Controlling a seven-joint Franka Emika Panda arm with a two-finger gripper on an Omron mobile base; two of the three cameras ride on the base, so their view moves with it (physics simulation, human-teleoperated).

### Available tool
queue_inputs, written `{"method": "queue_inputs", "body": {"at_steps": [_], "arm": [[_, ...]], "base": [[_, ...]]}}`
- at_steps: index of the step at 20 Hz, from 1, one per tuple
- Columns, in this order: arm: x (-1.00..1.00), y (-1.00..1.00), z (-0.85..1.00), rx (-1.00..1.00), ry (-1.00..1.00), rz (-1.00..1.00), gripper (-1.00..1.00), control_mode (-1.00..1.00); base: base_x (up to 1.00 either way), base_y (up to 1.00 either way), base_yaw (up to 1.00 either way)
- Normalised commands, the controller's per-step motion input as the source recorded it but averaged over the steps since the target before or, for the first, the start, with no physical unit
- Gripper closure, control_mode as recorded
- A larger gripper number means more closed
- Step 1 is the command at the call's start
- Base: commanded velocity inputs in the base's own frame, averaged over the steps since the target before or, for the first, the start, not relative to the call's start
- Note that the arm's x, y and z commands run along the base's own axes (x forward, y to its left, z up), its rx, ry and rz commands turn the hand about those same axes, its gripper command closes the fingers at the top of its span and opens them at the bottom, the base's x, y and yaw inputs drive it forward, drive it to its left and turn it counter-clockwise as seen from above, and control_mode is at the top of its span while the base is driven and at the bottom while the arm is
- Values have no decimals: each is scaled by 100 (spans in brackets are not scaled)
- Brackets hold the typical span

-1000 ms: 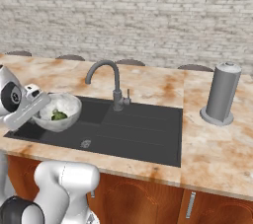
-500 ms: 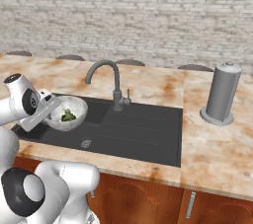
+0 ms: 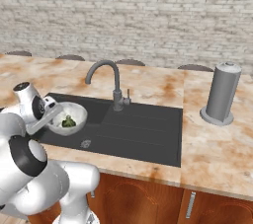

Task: Pick the broccoli from the cabinet and place it in the bowl. Then pick the bowl and place it in the sink. Then turn on the sink facuet.

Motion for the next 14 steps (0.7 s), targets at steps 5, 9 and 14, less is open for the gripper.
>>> {"method": "queue_inputs", "body": {"at_steps": [5,9,14], "arm": [[35,10,-39,4,3,-5,100,-100],[36,0,-13,8,7,-5,100,-100],[34,6,-33,5,6,-5,100,-100]], "base": [[0,0,0],[0,0,0],[0,0,0]]}}
